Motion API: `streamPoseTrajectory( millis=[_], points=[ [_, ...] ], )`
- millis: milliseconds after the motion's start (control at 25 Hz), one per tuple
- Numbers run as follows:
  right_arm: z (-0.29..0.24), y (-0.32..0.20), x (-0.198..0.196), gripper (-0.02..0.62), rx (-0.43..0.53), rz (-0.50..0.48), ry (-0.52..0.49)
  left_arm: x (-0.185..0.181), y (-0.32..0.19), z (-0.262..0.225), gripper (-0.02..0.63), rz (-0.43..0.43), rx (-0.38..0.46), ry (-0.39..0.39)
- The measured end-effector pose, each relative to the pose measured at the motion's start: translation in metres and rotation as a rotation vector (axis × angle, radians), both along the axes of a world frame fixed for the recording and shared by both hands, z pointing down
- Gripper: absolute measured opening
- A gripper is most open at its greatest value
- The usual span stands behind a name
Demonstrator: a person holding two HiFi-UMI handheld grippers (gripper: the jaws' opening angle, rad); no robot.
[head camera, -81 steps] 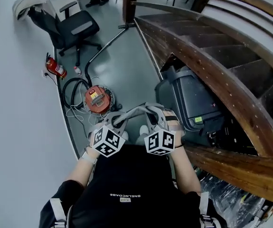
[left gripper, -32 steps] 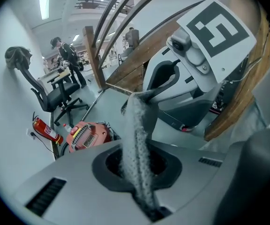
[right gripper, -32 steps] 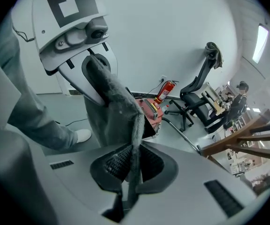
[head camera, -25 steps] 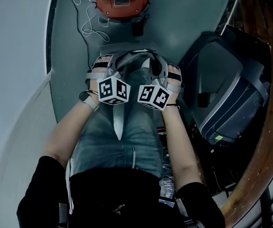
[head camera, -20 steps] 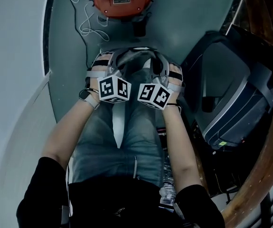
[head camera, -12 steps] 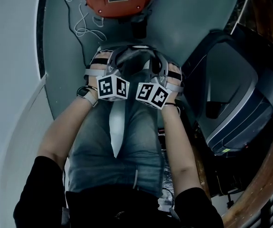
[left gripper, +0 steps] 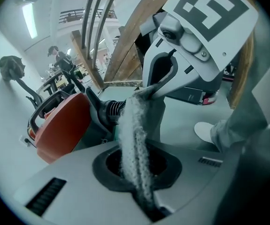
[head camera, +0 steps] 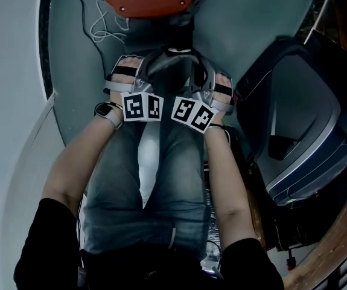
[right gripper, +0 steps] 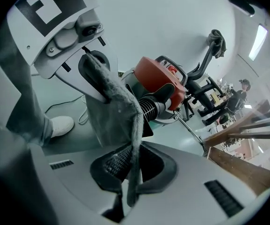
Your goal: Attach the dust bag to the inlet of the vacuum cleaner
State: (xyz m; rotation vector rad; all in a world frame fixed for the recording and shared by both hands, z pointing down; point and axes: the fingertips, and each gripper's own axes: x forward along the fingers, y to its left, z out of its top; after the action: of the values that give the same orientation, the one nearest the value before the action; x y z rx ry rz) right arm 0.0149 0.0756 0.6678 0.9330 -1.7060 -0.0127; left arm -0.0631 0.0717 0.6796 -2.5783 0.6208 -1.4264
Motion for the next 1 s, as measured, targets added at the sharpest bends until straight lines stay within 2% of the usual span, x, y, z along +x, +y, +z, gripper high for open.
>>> streamPoseTrajectory(
  millis=[280, 480, 760, 1000],
  points=[
    [-0.005, -0.017, 0.006, 0.035, 0.055, 0.021, 0.005, 0.006, -0.013, 0.001, 0.029, -0.001, 0.059, 0.015],
    [-0.014, -0.028, 0.007, 0.035, 0.061, 0.035, -0.008, 0.008, -0.015, -0.002, 0.029, -0.003, 0.077, 0.025],
    [-0.007, -0.034, 0.001, 0.035, 0.035, 0.032, -0.010, 0.003, -0.010, -0.011, 0.026, 0.007, 0.074, 0.014],
    [0.004, -0.021, 0.010, 0.035, -0.050, 0.075, -0.050, 0.009, -0.030, -0.007, 0.026, 0.046, 0.074, -0.002]
  ],
)
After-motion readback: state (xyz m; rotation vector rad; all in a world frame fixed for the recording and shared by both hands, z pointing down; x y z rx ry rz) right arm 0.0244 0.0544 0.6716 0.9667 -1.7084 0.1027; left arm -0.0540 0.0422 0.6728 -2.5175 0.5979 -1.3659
